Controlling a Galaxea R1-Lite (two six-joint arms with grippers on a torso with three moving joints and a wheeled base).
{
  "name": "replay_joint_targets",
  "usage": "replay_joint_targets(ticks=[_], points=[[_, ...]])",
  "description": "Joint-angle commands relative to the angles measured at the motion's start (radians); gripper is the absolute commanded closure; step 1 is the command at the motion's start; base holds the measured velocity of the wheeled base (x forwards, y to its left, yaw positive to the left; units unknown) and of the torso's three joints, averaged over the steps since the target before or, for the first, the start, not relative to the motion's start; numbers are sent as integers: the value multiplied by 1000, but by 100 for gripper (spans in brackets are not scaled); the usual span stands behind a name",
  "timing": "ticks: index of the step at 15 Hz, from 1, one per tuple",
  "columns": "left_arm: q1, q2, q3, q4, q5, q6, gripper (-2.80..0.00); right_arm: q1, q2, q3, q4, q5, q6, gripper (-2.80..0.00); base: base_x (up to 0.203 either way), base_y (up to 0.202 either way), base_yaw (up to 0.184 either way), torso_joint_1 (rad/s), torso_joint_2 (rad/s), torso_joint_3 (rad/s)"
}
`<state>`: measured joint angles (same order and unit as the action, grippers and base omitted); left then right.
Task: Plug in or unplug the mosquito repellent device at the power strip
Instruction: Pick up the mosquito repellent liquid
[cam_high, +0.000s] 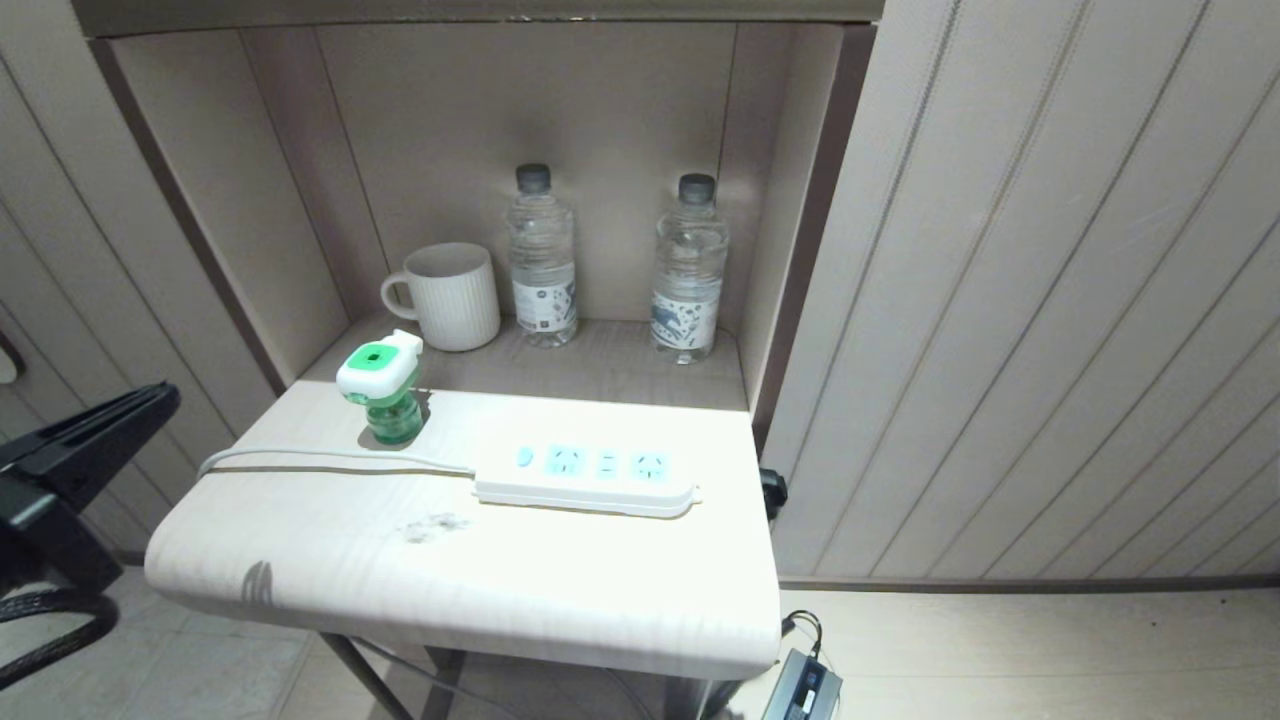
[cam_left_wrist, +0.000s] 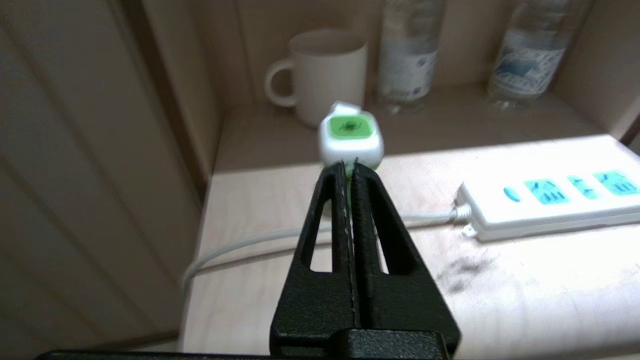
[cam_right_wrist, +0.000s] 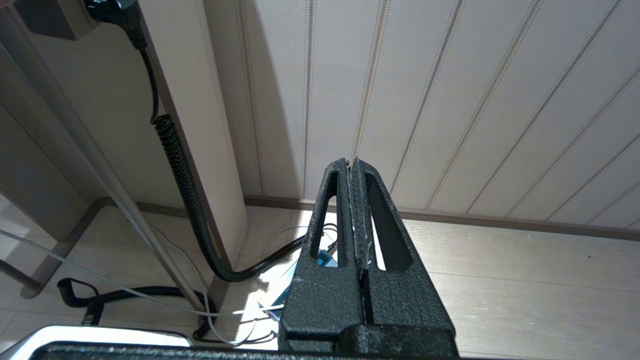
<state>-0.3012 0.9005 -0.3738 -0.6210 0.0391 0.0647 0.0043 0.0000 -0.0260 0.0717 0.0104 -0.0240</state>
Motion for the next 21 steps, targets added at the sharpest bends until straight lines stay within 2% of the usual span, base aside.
replay_joint_targets(ticks=[1,3,4,7,9,12,15,21], points=[[74,-184,15,196,-1,2,0,0,0,0,0,2,-1,0,0,0,0,0,0,0],[130,-345,61,343,-2,3,0,0,0,0,0,0,-1,0,0,0,0,0,0,0],[143,-416,100,380,-1,3,0,0,0,0,0,1,-1,0,0,0,0,0,0,0],[174,-605,242,481,3,8,0,0,0,0,1,1,0,0,0,0,0,0,0,0],[220,-628,347,493,9,6,0,0,0,0,0,0,1,0,0,0,0,0,0,0],[276,-733,369,555,-32,8,0,0,0,0,0,0,-1,0,0,0,0,0,0,0],[291,-894,373,611,-46,12,0,0,0,0,2,0,-1,0,0,0,0,0,0,0],[295,-901,374,621,-42,-62,0,0,0,0,2,0,1,0,0,0,0,0,0,0]])
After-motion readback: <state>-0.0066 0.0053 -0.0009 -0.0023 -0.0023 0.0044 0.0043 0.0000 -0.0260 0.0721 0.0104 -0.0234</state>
